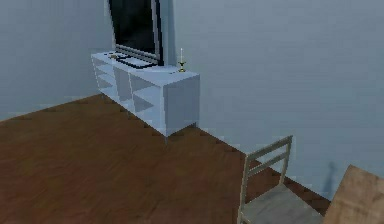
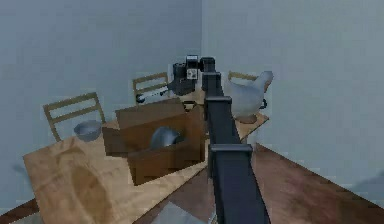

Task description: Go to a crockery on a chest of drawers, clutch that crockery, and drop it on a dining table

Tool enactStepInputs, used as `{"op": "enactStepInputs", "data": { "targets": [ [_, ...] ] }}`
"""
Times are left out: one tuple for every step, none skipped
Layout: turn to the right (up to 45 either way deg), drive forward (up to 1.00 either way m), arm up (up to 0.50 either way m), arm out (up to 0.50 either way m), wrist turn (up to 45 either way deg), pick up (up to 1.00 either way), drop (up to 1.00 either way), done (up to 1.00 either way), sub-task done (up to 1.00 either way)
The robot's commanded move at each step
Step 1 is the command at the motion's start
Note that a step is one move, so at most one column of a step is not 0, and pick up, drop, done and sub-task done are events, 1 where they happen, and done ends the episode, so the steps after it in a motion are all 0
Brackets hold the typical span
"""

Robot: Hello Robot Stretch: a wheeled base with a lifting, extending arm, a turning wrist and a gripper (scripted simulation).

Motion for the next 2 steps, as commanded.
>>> {"op": "enactStepInputs", "data": {
  "targets": [
    [0.0,0.0,0.0,-0.08,0.0,0.0,0.0,0.0,0.0],
    [0.0,0.0,0.0,0.0,0.0,0.0,0.0,1.0,0.0]
  ]
}}
